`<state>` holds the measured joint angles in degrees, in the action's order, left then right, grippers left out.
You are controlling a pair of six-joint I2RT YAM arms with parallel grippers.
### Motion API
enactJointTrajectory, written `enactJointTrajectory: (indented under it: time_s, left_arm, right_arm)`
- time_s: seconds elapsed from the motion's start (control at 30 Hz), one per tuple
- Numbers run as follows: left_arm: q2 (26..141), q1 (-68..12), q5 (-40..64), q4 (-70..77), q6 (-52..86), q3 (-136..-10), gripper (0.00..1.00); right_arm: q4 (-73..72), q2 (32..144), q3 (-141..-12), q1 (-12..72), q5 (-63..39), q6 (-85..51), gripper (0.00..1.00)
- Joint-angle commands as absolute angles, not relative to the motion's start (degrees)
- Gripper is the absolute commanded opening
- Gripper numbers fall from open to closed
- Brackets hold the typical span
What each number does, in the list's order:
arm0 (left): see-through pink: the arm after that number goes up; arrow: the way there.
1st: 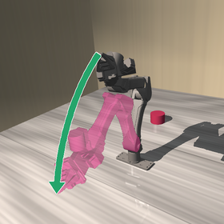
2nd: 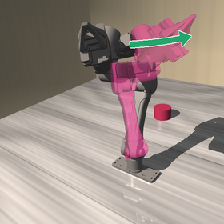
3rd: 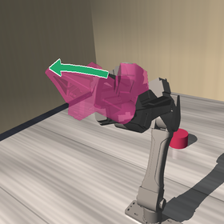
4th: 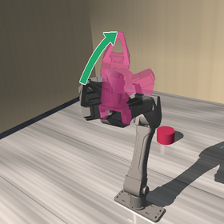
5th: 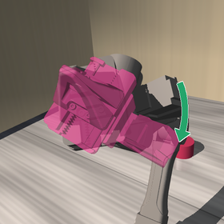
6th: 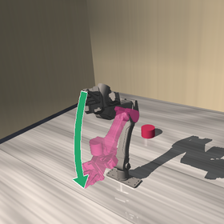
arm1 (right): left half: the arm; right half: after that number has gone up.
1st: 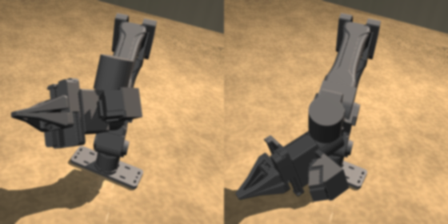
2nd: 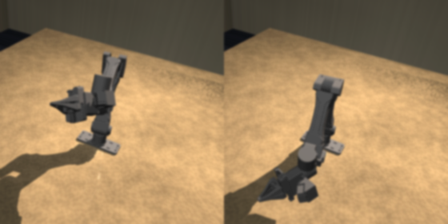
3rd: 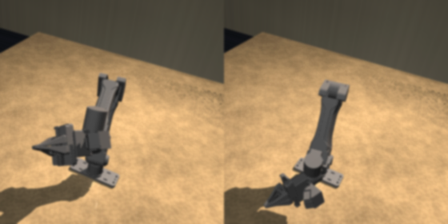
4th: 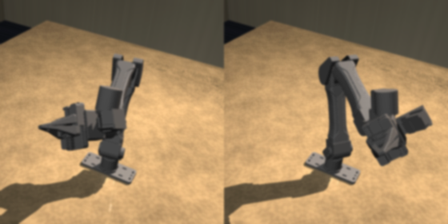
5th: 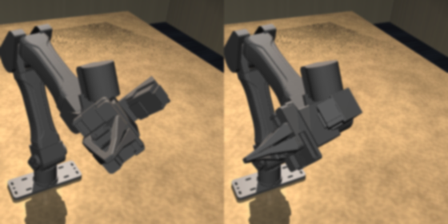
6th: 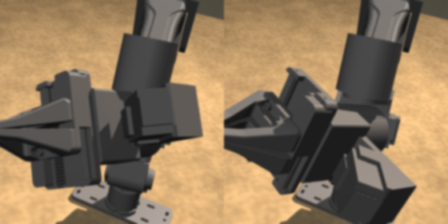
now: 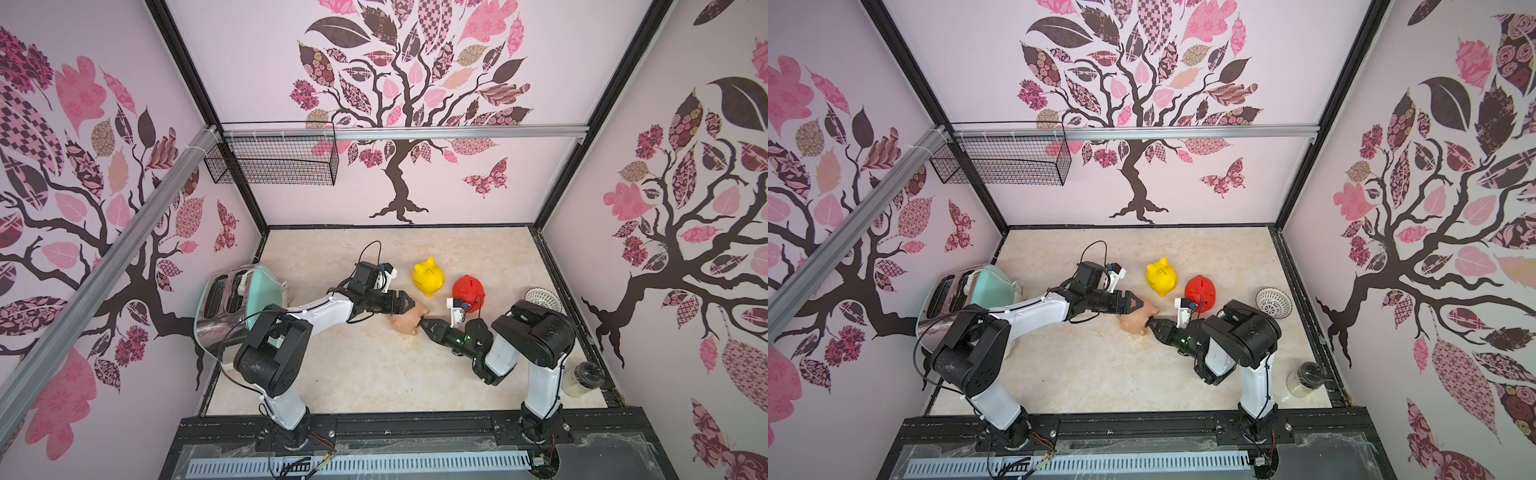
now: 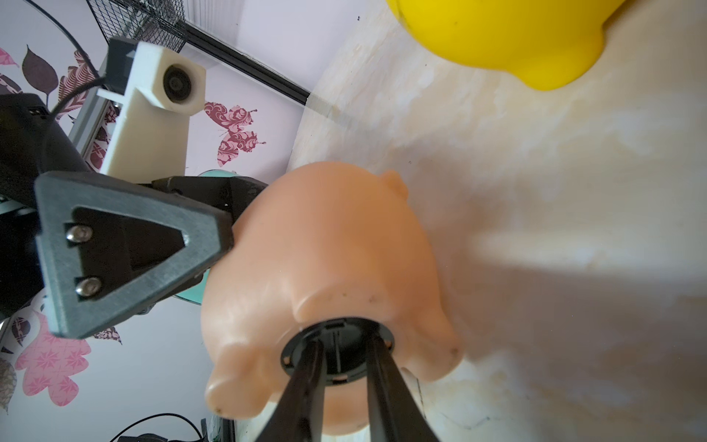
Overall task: Open piggy banks
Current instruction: Open the lid on the piggy bank.
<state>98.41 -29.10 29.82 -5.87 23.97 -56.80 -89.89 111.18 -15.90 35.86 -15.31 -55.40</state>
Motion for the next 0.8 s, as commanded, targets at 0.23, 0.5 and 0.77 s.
enactJointTrajectory:
  time_s: [0.23,0.5,0.77]
  left_arm:
    - [101.5,-28.8,25.4,-13.7,22.1,-55.3,0.85]
    - [101.7,-28.9,25.7,-13.6,22.1,-55.4,0.85]
    - [101.6,-29.0,25.8,-13.6,22.2,-55.2,0.85]
  right_arm:
    - [-91.8,112.1,-18.5,35.7,-16.6,-54.8,0.24]
    - [-92.1,112.8,-19.3,35.8,-16.7,-55.0,0.17]
    - [-91.9,112.9,-19.3,35.7,-16.3,-54.7,0.02]
